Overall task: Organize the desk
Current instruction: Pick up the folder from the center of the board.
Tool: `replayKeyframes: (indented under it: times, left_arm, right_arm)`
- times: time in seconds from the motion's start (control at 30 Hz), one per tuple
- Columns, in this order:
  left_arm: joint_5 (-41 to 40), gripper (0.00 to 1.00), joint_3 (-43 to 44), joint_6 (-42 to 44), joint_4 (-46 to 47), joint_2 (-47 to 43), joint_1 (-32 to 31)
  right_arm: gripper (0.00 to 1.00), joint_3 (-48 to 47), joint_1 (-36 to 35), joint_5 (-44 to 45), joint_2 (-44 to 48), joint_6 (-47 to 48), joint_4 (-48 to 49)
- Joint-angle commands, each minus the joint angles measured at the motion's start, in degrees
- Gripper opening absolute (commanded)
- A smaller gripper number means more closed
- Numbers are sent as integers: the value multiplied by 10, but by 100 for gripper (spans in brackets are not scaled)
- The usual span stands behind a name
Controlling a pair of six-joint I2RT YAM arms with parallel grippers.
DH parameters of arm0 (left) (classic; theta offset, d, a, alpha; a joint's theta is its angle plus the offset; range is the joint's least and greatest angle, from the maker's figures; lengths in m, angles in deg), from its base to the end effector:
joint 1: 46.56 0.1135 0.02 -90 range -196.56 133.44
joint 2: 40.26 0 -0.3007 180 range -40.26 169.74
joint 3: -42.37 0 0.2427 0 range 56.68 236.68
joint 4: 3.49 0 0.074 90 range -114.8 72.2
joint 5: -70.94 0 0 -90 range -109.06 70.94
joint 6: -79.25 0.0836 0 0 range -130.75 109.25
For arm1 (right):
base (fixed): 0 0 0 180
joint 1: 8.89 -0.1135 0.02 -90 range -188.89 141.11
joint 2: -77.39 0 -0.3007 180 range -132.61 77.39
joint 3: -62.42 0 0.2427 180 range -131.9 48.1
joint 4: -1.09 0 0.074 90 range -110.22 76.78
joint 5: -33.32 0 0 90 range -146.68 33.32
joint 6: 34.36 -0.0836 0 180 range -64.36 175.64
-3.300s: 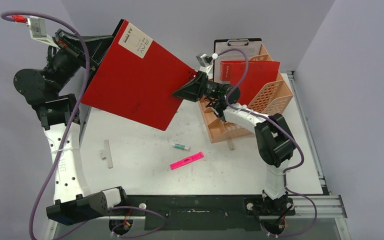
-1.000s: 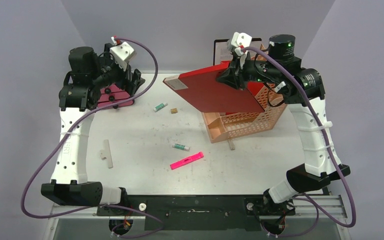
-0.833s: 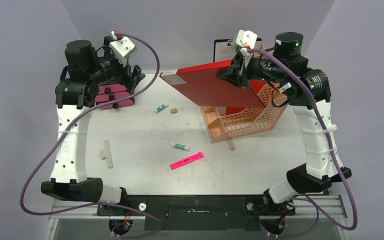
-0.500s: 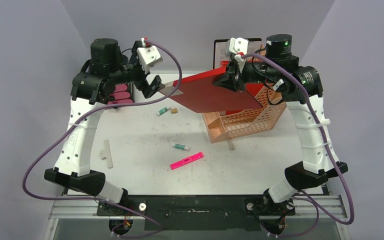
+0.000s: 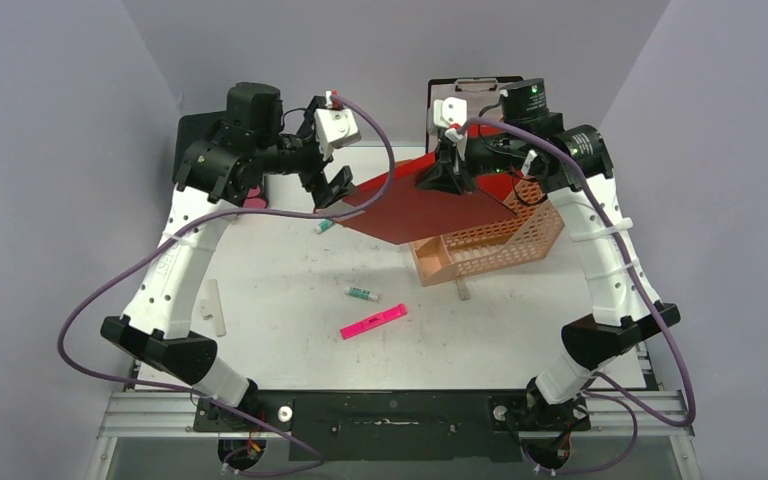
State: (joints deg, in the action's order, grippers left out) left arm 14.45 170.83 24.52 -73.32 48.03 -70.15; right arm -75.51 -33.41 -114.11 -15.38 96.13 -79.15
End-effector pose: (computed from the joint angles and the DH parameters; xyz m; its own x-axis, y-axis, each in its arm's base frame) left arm 0.2760 -0.1709 0.4995 0.0763 0.4920 -0.8672 0.8932 0.3528 0.2787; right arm 0.2465 0.1899 0.5175 0.1548 -0.3136 -0.9369 -0.9866 -0.0001 -0.1630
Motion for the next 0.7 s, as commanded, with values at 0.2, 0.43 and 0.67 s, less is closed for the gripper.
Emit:
replayKeyframes:
  times: [0.2,0.43,0.67]
  left_arm:
    - [-3,96,-8,6,36,39,-43]
    - [11,96,-73,-2,73,22,-44]
    - [80,96,-58,17,40,34,-44]
  right_arm:
    - [5,-8,-9,-69,-1,165,-81]
    - [5,-52,-7,-76,-27,186,-101]
    - [5,-43,-9,-72,-40,177,-88]
